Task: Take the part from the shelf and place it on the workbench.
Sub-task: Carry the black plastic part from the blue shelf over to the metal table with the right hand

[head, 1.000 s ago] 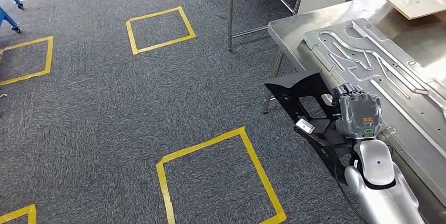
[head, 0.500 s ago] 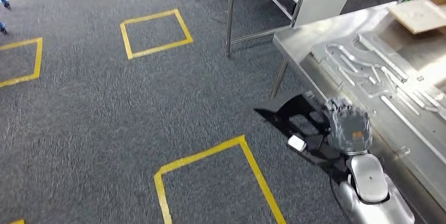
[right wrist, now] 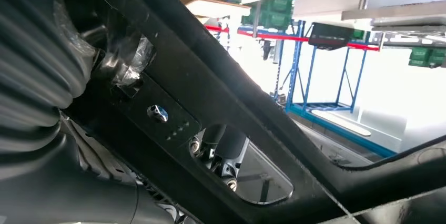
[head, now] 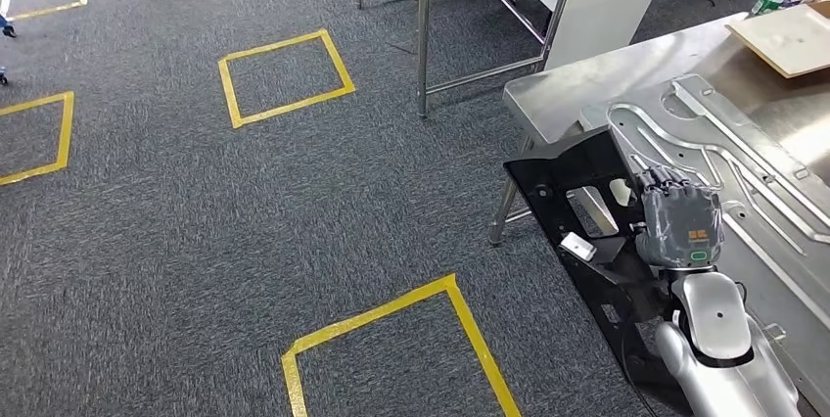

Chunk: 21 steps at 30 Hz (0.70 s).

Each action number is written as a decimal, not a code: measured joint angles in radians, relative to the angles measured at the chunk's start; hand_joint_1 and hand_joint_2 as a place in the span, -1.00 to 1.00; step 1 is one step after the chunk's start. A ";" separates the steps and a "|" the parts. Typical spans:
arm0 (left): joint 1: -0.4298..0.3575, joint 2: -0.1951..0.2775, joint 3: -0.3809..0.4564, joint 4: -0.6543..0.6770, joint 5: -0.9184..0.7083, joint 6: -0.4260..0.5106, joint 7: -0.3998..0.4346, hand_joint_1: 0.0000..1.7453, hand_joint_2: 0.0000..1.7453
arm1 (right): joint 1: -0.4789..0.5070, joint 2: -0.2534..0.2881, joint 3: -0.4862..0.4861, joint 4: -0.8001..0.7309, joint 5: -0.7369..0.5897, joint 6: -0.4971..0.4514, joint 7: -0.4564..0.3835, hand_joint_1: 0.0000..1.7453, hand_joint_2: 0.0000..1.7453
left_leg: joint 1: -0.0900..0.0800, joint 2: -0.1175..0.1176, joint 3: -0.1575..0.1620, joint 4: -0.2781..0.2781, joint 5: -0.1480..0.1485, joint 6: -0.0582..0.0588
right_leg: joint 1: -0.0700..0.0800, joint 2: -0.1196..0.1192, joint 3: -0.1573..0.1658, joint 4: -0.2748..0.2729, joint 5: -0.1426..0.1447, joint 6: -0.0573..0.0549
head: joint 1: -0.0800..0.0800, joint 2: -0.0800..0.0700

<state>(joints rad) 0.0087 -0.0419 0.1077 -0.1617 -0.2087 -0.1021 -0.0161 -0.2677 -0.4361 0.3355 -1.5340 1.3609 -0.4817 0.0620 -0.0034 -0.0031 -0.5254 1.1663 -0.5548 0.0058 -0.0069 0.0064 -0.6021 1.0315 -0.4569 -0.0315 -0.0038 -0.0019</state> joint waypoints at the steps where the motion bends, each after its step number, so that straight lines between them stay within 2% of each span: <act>1: 0.001 -0.001 0.000 0.000 0.000 0.000 -0.001 -1.00 1.00 | 0.000 0.000 0.000 0.001 -0.001 0.001 0.000 1.00 1.00 | 0.002 0.000 -0.049 0.060 -0.020 -0.005 | -0.001 0.000 0.015 -0.004 -0.010 -0.002 | 0.000 0.000; 2: 0.001 -0.001 0.000 0.000 0.000 0.000 -0.002 -1.00 1.00 | 0.000 0.000 0.000 0.001 -0.003 0.003 0.001 1.00 1.00 | 0.005 0.000 -0.096 0.103 -0.054 -0.008 | -0.001 0.001 0.030 -0.005 -0.022 -0.002 | -0.001 0.000; 3: 0.001 -0.001 0.000 0.000 0.000 0.000 -0.002 -1.00 1.00 | 0.000 0.001 0.000 0.001 -0.006 0.004 0.002 1.00 1.00 | 0.006 0.000 -0.131 0.121 -0.090 -0.010 | -0.001 0.002 0.045 -0.006 -0.034 -0.002 | 0.000 0.000; 4: 0.001 -0.001 0.000 0.000 0.000 0.000 -0.002 -1.00 1.00 | 0.000 0.001 0.000 0.001 -0.009 0.006 0.003 1.00 1.00 | 0.006 0.000 -0.153 0.111 -0.109 -0.009 | -0.002 0.004 0.062 -0.006 -0.047 -0.001 | 0.000 0.000; 5: 0.002 -0.001 0.000 0.000 0.000 0.000 -0.002 -1.00 1.00 | 0.000 0.001 0.000 0.001 -0.012 0.007 0.004 1.00 1.00 | 0.007 0.000 -0.162 0.078 -0.102 -0.007 | -0.003 0.006 0.080 -0.006 -0.060 0.001 | 0.000 0.000; 6: 0.004 -0.001 0.000 0.000 0.000 0.000 -0.002 -1.00 1.00 | 0.000 0.002 0.000 0.001 -0.014 0.008 0.005 1.00 1.00 | 0.006 0.000 -0.162 0.024 -0.057 -0.005 | -0.004 0.008 0.098 -0.006 -0.075 0.003 | 0.000 0.000; 8: 0.010 -0.001 0.000 0.001 0.000 0.000 -0.002 -1.00 1.00 | 0.000 0.003 0.000 0.002 -0.016 0.009 0.005 1.00 1.00 | 0.002 0.000 -0.154 -0.082 0.082 0.001 | -0.005 0.013 0.123 -0.006 -0.101 0.013 | 0.000 0.000; 9: 0.010 -0.001 0.000 0.002 0.000 0.001 -0.002 -1.00 1.00 | 0.000 0.004 -0.001 0.003 -0.016 0.011 0.005 1.00 1.00 | -0.001 0.000 -0.150 -0.115 0.134 0.005 | -0.004 0.015 0.128 -0.010 -0.111 0.019 | 0.000 0.000; 10: 0.009 -0.001 0.000 0.002 0.000 0.001 -0.002 -1.00 1.00 | 0.000 0.004 -0.001 0.004 -0.016 0.012 0.005 1.00 1.00 | -0.004 -0.001 -0.148 -0.130 0.159 0.012 | -0.004 0.016 0.132 -0.011 -0.113 0.026 | 0.000 0.000; 12: 0.005 -0.001 0.000 0.002 0.000 0.000 -0.002 -1.00 1.00 | 0.000 0.004 -0.003 0.004 -0.016 0.013 0.005 1.00 1.00 | -0.006 -0.002 -0.133 -0.146 0.157 0.028 | -0.006 0.015 0.131 -0.003 -0.103 0.039 | 0.000 0.000; 13: 0.005 -0.001 0.000 0.002 0.000 0.000 -0.002 -1.00 1.00 | 0.000 0.004 -0.003 0.004 -0.017 0.012 0.005 1.00 1.00 | -0.005 -0.002 -0.122 -0.155 0.154 0.036 | -0.008 0.012 0.120 0.024 -0.093 0.043 | 0.000 0.000; 14: 0.005 -0.001 0.000 0.002 0.000 0.000 -0.002 -1.00 1.00 | -0.001 0.004 -0.003 0.004 -0.017 0.012 0.005 1.00 1.00 | -0.004 -0.002 -0.108 -0.162 0.151 0.043 | -0.008 0.009 0.095 0.068 -0.090 0.046 | 0.001 0.000; 15: 0.004 -0.001 0.000 0.002 0.000 0.001 -0.002 -1.00 1.00 | -0.001 0.004 -0.004 0.004 -0.016 0.012 0.005 1.00 1.00 | -0.003 -0.002 -0.095 -0.169 0.145 0.049 | -0.008 0.005 0.059 0.125 -0.099 0.049 | 0.001 0.000; 17: 0.004 -0.001 0.000 0.002 0.000 0.001 -0.002 -1.00 1.00 | -0.002 0.003 -0.004 0.005 -0.016 0.013 0.005 1.00 1.00 | -0.004 -0.002 -0.075 -0.171 0.129 0.056 | -0.008 0.002 -0.022 0.233 -0.152 0.054 | 0.001 0.000; 18: 0.004 -0.001 0.000 0.002 0.001 0.001 -0.002 -1.00 1.00 | -0.002 0.003 -0.004 0.005 -0.016 0.013 0.005 1.00 1.00 | -0.004 -0.003 -0.064 -0.171 0.121 0.057 | -0.008 0.002 -0.054 0.259 -0.181 0.056 | 0.001 0.000; 19: 0.004 -0.001 0.000 0.002 0.003 -0.001 -0.003 -1.00 1.00 | -0.002 0.003 -0.004 0.006 -0.018 0.014 0.005 1.00 1.00 | -0.004 -0.004 -0.052 -0.171 0.112 0.057 | -0.008 0.001 -0.073 0.260 -0.195 0.057 | 0.001 0.000; 20: 0.003 -0.001 0.000 0.002 0.005 -0.003 -0.003 -1.00 1.00 | -0.002 0.003 -0.005 0.007 -0.020 0.015 0.005 1.00 1.00 | -0.004 -0.003 -0.038 -0.171 0.102 0.056 | -0.008 0.000 -0.077 0.231 -0.181 0.055 | 0.001 0.000; 21: 0.003 -0.002 0.000 0.002 0.007 -0.005 -0.003 -1.00 1.00 | -0.003 0.003 -0.006 0.007 -0.024 0.016 0.005 1.00 1.00 | -0.005 -0.001 -0.023 -0.171 0.092 0.055 | -0.007 -0.006 -0.069 0.178 -0.139 0.052 | 0.001 0.000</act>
<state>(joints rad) 0.0116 -0.0436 0.1081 -0.1598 -0.2013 -0.1076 -0.0194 -0.2705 -0.4335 0.3298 -1.5270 1.3368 -0.4657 0.0670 -0.0082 -0.0040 -0.5488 0.9957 -0.4630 0.0605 -0.0138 0.0001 -0.6713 1.2095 -0.5956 0.0200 -0.0025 -0.0019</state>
